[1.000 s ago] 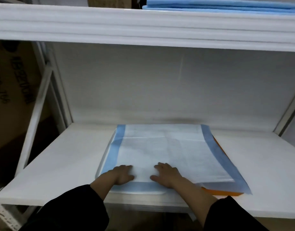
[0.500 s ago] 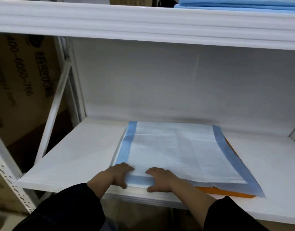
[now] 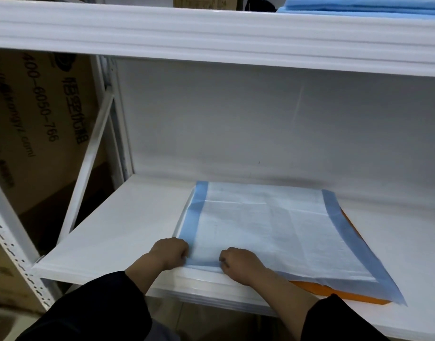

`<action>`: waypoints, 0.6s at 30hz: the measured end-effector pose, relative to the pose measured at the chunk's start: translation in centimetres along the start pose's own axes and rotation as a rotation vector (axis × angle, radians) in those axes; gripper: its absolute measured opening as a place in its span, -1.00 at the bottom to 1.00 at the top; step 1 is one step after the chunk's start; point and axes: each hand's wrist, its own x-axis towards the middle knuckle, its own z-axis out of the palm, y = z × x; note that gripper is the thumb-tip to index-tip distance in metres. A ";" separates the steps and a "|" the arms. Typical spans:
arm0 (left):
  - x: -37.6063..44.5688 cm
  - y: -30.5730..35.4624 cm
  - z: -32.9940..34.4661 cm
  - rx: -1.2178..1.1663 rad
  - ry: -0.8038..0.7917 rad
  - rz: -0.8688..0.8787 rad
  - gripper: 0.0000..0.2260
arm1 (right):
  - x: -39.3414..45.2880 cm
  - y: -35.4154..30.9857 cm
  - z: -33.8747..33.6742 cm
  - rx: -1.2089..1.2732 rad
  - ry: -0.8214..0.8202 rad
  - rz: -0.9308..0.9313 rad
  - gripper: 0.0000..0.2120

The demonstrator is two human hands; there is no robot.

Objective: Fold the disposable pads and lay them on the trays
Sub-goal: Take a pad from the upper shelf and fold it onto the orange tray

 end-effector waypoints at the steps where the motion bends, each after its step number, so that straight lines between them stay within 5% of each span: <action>1: 0.1 0.2 -0.3 0.001 0.050 -0.017 -0.88 | 0.0 0.0 0.0 -0.002 0.014 0.011 -0.64; 12: 2.3 4.8 -5.9 -0.374 0.650 0.045 -0.85 | 0.9 1.0 -4.2 0.100 0.368 0.093 -0.57; 18: 3.5 5.5 -5.9 -0.476 0.803 0.068 -0.73 | 2.0 2.1 -5.9 0.073 0.497 0.208 -0.78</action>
